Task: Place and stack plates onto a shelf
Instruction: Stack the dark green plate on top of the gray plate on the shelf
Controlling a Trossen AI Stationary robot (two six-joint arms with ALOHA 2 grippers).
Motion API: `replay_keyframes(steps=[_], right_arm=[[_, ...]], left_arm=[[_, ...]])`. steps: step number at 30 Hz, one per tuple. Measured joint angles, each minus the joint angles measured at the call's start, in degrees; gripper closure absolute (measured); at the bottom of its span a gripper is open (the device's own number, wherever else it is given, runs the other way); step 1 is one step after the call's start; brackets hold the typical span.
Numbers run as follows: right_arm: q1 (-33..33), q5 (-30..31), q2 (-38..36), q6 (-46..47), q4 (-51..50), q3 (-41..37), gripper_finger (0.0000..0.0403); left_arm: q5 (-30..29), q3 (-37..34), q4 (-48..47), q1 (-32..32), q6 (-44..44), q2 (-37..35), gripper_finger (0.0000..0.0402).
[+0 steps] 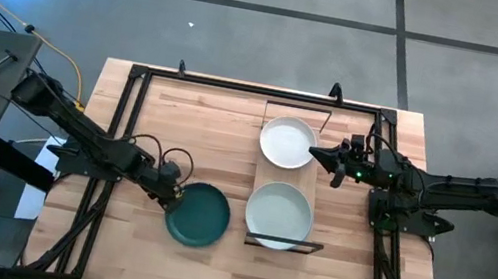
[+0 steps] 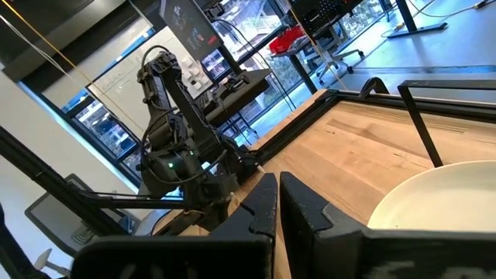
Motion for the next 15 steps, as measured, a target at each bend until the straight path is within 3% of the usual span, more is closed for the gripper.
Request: replay_keyframes(steps=[3, 11, 15], right_arm=[[0.0, 0.0, 0.0, 0.0, 0.0, 0.0, 0.0403], [0.0, 0.0, 0.0, 4.9, 1.2, 0.0, 0.0403], [0.0, -0.7, 0.0, 6.0, 4.5, 0.0, 0.0403]], left_arm=[[0.2, 0.0, 0.5, 1.0, -0.4, -2.2, 0.0394], [-1.9, 0.0, 0.2, 6.7, -0.4, -15.3, 0.0398], [-2.4, 3.8, -4.5, 11.5, 2.2, -20.9, 0.0399]])
